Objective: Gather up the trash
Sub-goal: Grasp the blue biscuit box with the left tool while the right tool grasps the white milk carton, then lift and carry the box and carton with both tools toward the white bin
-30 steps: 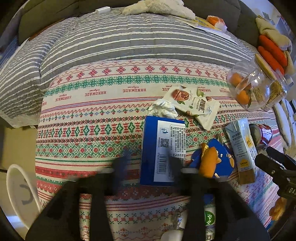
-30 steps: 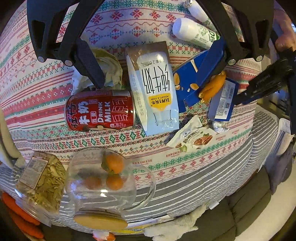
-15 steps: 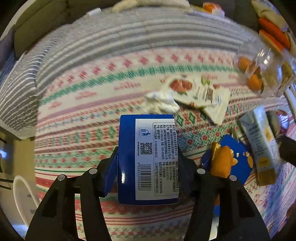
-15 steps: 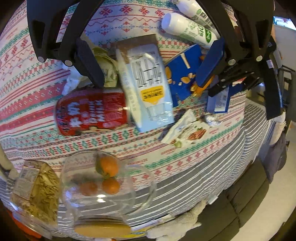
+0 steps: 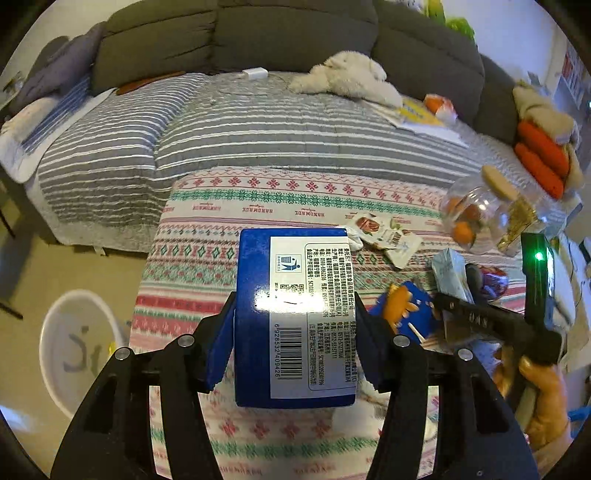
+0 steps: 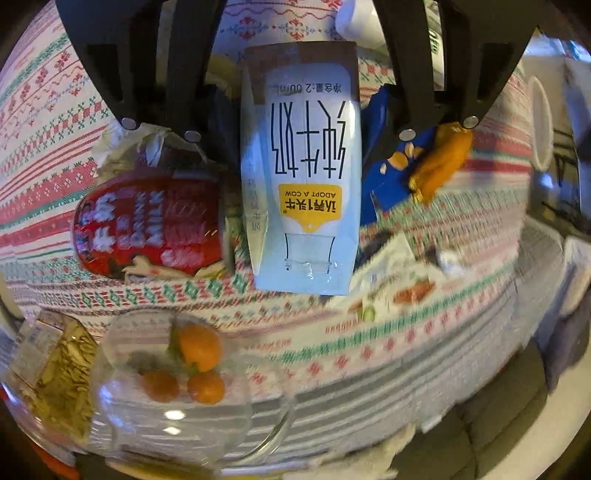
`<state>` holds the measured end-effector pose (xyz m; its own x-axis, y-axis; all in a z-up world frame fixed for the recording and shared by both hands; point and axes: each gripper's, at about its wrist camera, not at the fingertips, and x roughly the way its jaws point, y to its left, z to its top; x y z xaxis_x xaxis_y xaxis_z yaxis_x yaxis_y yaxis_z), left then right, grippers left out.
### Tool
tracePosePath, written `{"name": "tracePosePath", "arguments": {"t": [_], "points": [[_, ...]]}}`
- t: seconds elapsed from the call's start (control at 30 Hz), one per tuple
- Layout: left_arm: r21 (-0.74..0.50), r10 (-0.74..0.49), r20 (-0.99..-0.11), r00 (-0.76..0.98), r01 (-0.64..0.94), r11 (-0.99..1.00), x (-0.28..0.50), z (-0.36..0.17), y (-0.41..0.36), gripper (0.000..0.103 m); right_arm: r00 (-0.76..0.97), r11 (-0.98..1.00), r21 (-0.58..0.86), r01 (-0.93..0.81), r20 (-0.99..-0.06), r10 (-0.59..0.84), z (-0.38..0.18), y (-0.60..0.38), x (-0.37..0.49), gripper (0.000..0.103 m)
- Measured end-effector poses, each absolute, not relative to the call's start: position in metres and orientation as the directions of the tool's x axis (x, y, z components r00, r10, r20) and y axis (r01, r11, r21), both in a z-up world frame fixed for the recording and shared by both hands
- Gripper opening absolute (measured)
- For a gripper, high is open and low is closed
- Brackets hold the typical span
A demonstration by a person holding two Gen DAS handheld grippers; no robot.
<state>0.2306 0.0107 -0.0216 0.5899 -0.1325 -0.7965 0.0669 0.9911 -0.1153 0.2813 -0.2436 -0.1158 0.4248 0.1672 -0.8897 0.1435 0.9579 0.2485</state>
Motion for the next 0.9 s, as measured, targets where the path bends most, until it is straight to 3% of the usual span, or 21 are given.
{"name": "tracePosePath", "arguments": {"t": [0.2, 0.5, 0.9], "points": [[-0.175, -0.167, -0.703, 0.691, 0.059, 0.983, 0.211, -0.009, 0.01, 0.054, 0.59, 0.944, 0.288, 0.161, -0.795, 0.142, -0.069, -0.251, 0.261, 0.056], [-0.218, -0.182, -0.475, 0.861, 0.085, 0.972, 0.183, 0.037, 0.008, 0.055, 0.858, 0.959, 0.251, 0.132, -0.514, 0.017, 0.016, -0.227, 0.205, 0.056], [-0.199, -0.099, -0.408, 0.908, 0.017, 0.98, 0.161, 0.046, 0.021, 0.055, 0.918, 0.98, 0.176, 0.09, -0.396, -0.013, 0.039, -0.186, 0.167, 0.056]]}}
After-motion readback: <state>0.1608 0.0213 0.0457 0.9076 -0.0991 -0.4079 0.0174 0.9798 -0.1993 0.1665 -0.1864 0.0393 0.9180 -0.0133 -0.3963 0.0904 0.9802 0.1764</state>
